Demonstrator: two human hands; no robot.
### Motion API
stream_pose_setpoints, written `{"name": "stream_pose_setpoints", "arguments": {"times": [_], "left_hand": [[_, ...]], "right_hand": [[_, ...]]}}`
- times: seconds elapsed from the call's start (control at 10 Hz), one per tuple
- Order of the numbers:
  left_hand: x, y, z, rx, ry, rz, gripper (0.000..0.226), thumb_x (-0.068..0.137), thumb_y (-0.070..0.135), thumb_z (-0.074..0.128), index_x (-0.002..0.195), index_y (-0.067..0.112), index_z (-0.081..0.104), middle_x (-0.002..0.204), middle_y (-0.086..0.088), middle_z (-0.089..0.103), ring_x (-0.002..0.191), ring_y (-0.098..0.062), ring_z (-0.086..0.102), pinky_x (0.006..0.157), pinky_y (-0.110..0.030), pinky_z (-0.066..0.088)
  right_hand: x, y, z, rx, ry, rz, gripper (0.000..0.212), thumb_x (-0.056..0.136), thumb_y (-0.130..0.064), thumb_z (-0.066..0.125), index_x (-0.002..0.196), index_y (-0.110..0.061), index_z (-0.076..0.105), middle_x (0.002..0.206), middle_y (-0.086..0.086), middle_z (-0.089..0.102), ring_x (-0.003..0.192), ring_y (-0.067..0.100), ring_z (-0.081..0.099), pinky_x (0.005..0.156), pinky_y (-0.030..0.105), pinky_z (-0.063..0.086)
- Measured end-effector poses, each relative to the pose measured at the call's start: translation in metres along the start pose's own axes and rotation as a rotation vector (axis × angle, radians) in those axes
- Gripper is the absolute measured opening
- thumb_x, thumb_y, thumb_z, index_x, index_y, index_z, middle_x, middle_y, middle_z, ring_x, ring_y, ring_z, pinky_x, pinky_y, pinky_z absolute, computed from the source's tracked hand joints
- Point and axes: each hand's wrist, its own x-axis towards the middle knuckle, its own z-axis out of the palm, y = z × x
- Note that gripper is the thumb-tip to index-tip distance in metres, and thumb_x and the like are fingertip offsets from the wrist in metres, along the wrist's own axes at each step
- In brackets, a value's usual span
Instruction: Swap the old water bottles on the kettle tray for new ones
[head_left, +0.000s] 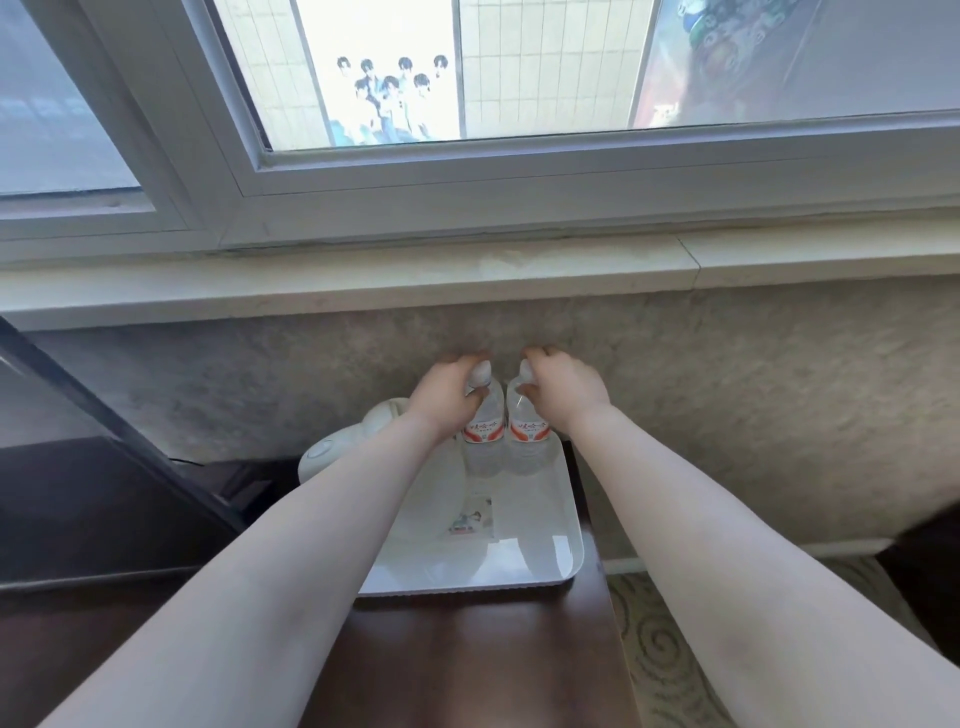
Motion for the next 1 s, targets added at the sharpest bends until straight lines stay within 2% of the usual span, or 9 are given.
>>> {"name": "stream_pose_setpoints", "arguments": {"times": [0.2,0.3,0.5,0.6,0.8,1.0], "left_hand": [[-0.012,0.003,-0.003,0.116,-0.051,0.004,0.06,0.093,0.02,0.056,0.148,0.01,0.035,0.154,-0.014,0.038,0.14,-0.031,0.037,0.113,-0.036,0.034],[-0.018,0.006,-0.005,0.151,-0.074,-0.015,0.064,0.093,0.021,0.056,0.15,0.011,0.03,0.157,-0.015,0.031,0.141,-0.035,0.033,0.115,-0.037,0.03],[-0.038,0.017,-0.011,0.229,-0.118,-0.062,0.07,0.091,0.023,0.056,0.152,0.011,0.023,0.156,-0.015,0.028,0.14,-0.036,0.03,0.112,-0.044,0.035],[-0.051,0.026,-0.015,0.287,-0.085,-0.057,0.068,0.09,0.024,0.055,0.151,0.012,0.026,0.154,-0.012,0.032,0.139,-0.033,0.031,0.105,-0.045,0.037],[-0.075,0.043,-0.022,0.332,-0.031,-0.07,0.059,0.092,0.023,0.05,0.148,0.018,0.034,0.151,-0.006,0.04,0.137,-0.03,0.036,0.104,-0.049,0.04],[-0.095,0.058,-0.028,0.333,0.083,-0.075,0.052,0.092,0.023,0.047,0.144,0.023,0.041,0.143,-0.005,0.049,0.129,-0.03,0.045,0.101,-0.046,0.038]], "right_hand": [[-0.01,-0.003,-0.004,-0.041,-0.01,0.001,0.057,0.095,-0.036,0.056,0.143,-0.012,0.038,0.136,0.011,0.052,0.109,0.034,0.062,0.072,0.039,0.048],[-0.018,-0.005,-0.008,-0.082,-0.012,0.002,0.061,0.095,-0.039,0.053,0.147,-0.013,0.033,0.143,0.009,0.047,0.117,0.032,0.057,0.077,0.04,0.05],[-0.037,-0.009,-0.022,-0.138,-0.023,-0.013,0.051,0.096,-0.035,0.048,0.141,-0.013,0.038,0.14,0.01,0.047,0.122,0.032,0.051,0.088,0.043,0.045],[-0.049,-0.011,-0.03,-0.156,-0.018,-0.03,0.051,0.096,-0.034,0.046,0.142,-0.013,0.038,0.141,0.011,0.048,0.123,0.032,0.051,0.09,0.043,0.043],[-0.072,-0.007,-0.042,-0.208,0.007,-0.058,0.051,0.096,-0.04,0.043,0.141,-0.018,0.041,0.138,0.01,0.051,0.121,0.031,0.052,0.091,0.042,0.043],[-0.097,-0.005,-0.057,-0.23,0.073,-0.054,0.041,0.093,-0.03,0.043,0.132,-0.02,0.054,0.131,0.008,0.055,0.115,0.029,0.054,0.089,0.04,0.042]]}}
